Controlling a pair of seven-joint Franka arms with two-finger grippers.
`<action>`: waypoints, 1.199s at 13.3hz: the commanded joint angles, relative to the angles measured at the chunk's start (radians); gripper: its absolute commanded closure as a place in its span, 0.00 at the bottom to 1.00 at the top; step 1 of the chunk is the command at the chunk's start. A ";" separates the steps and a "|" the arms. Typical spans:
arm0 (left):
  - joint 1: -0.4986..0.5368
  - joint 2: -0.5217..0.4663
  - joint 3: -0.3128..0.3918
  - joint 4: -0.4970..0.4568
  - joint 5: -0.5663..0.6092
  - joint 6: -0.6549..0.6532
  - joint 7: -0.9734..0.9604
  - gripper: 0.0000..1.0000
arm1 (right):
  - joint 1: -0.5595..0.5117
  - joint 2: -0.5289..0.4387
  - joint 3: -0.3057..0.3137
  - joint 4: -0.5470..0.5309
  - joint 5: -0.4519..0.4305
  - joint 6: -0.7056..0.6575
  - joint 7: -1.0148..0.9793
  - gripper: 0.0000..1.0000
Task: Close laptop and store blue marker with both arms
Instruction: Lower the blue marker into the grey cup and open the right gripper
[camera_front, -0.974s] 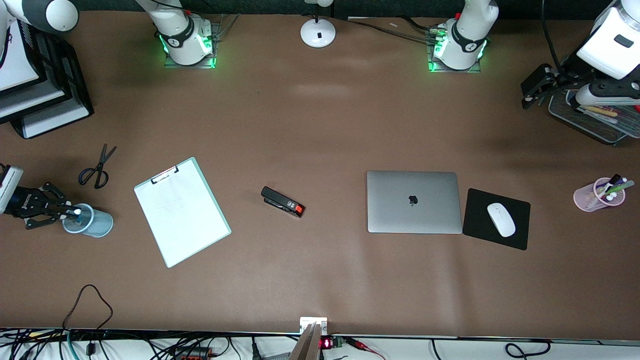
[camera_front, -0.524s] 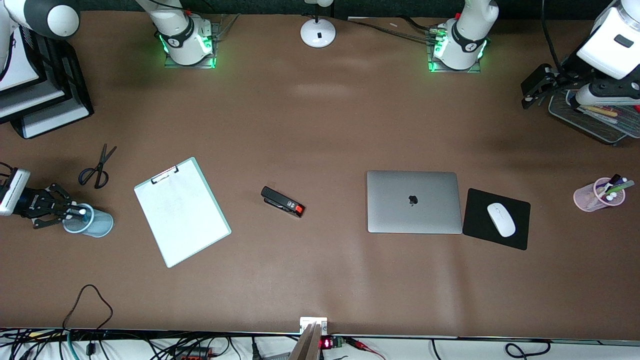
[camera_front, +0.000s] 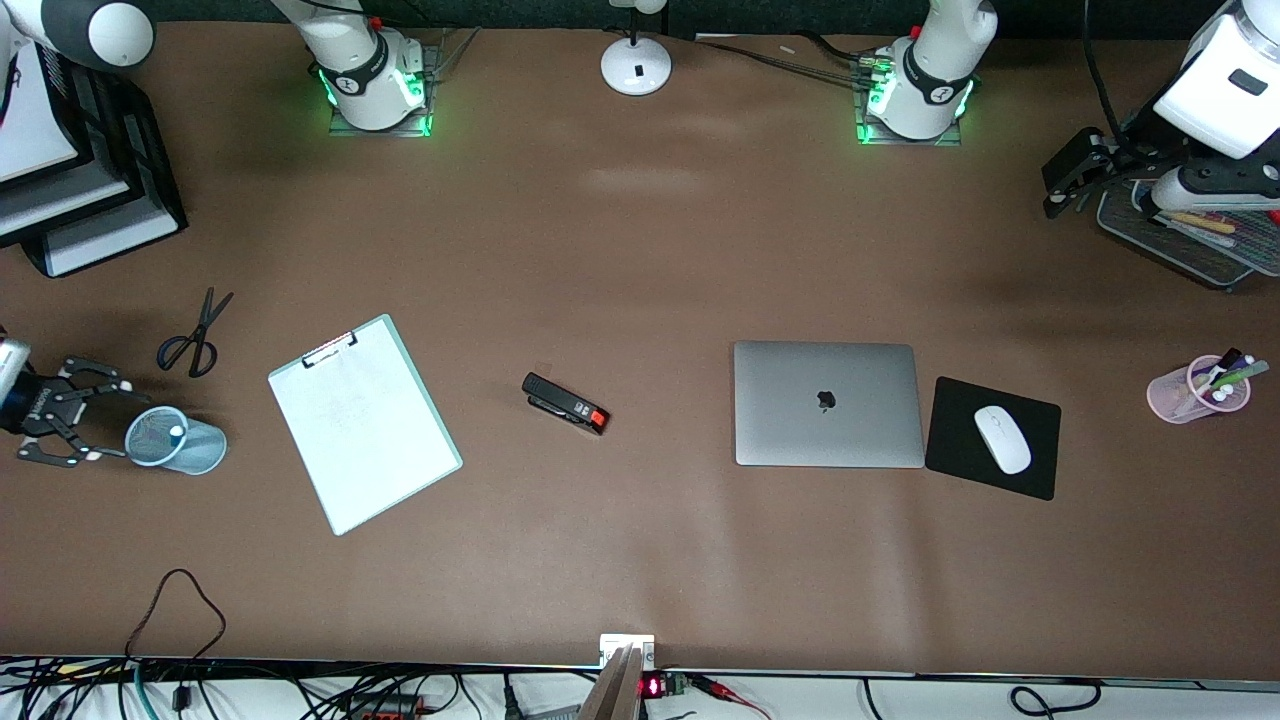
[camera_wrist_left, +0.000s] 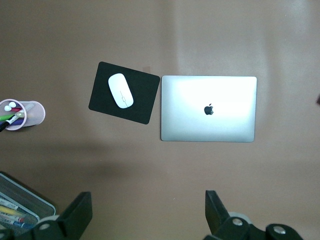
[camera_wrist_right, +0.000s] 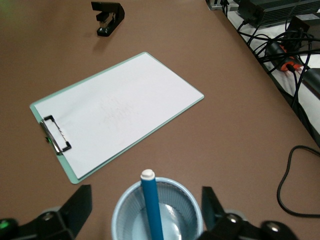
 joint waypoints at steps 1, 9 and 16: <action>0.009 -0.009 -0.002 -0.004 -0.010 0.005 0.022 0.00 | 0.000 -0.083 -0.002 0.001 -0.069 -0.060 0.122 0.00; 0.017 -0.014 0.000 -0.004 -0.012 -0.005 0.022 0.00 | 0.146 -0.289 0.001 0.003 -0.266 -0.117 0.536 0.00; 0.017 -0.015 0.007 -0.004 -0.013 -0.007 0.023 0.00 | 0.400 -0.306 -0.002 0.100 -0.464 -0.106 1.027 0.00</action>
